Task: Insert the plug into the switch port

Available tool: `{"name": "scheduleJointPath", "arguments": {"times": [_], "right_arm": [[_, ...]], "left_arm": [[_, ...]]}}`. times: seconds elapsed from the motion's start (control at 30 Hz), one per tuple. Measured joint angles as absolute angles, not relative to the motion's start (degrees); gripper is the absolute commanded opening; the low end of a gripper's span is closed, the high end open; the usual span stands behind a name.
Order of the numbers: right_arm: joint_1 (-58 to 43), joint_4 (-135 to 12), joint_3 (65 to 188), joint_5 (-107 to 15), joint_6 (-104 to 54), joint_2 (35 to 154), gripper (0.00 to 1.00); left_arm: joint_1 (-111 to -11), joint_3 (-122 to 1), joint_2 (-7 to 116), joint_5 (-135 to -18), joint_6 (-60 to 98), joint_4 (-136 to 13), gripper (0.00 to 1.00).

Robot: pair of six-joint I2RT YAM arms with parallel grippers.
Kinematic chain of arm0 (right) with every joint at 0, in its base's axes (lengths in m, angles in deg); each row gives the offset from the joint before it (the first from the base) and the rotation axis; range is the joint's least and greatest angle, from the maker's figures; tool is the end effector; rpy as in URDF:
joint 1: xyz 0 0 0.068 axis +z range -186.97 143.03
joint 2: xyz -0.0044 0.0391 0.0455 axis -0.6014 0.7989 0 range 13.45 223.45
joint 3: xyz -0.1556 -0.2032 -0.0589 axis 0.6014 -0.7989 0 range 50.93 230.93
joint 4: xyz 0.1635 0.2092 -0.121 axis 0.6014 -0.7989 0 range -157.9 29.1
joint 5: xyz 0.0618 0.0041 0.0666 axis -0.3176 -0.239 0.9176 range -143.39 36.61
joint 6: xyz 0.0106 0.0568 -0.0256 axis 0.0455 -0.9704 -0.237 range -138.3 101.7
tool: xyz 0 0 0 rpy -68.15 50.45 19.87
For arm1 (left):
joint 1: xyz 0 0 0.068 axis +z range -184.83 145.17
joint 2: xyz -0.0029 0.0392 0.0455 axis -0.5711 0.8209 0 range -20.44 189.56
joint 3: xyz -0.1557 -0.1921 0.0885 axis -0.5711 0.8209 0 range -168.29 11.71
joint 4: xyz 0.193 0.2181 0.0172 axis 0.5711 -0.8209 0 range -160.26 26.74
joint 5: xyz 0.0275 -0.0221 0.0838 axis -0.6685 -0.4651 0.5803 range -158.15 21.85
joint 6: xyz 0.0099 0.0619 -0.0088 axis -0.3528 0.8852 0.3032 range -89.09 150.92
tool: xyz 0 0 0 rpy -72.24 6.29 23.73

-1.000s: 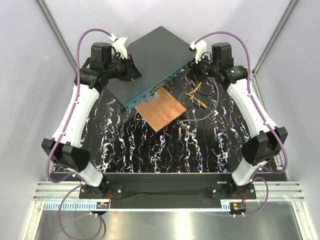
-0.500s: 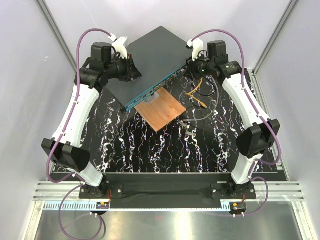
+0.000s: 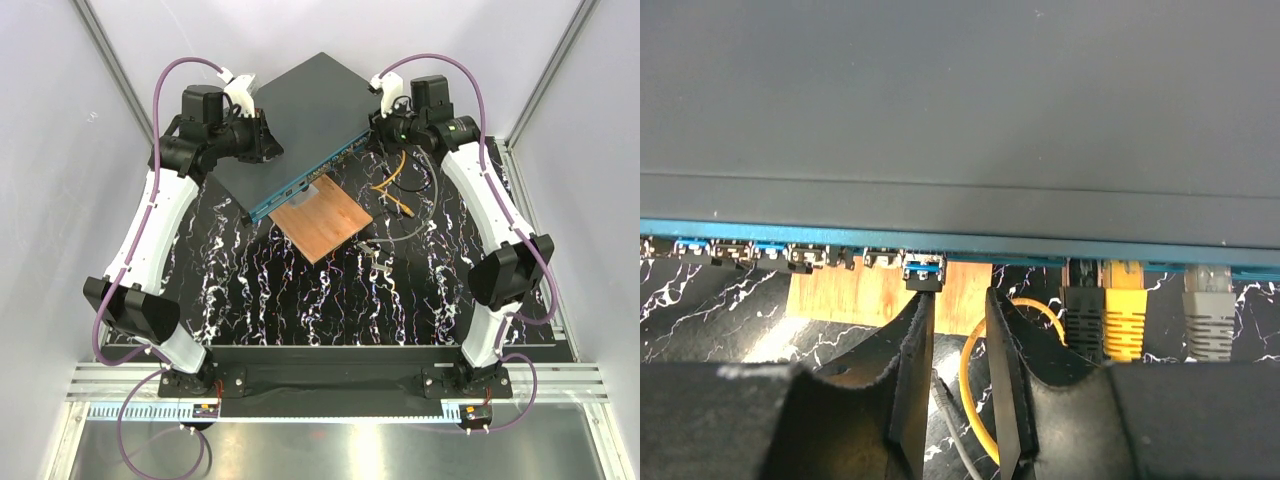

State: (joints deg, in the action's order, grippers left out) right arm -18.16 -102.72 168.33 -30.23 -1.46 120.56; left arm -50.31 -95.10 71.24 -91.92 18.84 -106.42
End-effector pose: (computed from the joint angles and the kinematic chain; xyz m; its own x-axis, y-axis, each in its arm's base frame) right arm 0.4271 0.1658 0.4023 -0.2960 -0.3822 -0.8754 -0.7309 0.6807 -0.0500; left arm 0.3648 -0.1213 0.4414 -0.5658 -0.0419 -0.8235 0.4795 0.7958 -0.3699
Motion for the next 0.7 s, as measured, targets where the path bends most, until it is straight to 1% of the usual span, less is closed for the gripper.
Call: {"name": "scheduleJointPath", "arguments": {"times": [0.23,0.53,0.63,0.7], "right_arm": [[-17.84,-103.79,170.15,-30.45,-1.85,121.76,0.33],[-17.35,-108.82,175.87,-31.48,-2.31,124.67,0.3],[-17.29,-110.15,177.49,-31.52,-2.31,125.54,0.28],[-17.16,-110.85,178.39,-31.59,-2.33,126.0,0.24]], "left_arm": [[-50.31,-95.1,71.24,-92.0,18.82,-106.42,0.23],[-50.31,-95.1,71.24,-92.37,18.84,-106.42,0.23],[-50.31,-95.1,71.24,-92.4,18.84,-106.44,0.23],[-50.31,-95.1,71.24,-92.4,18.86,-106.46,0.23]]}}
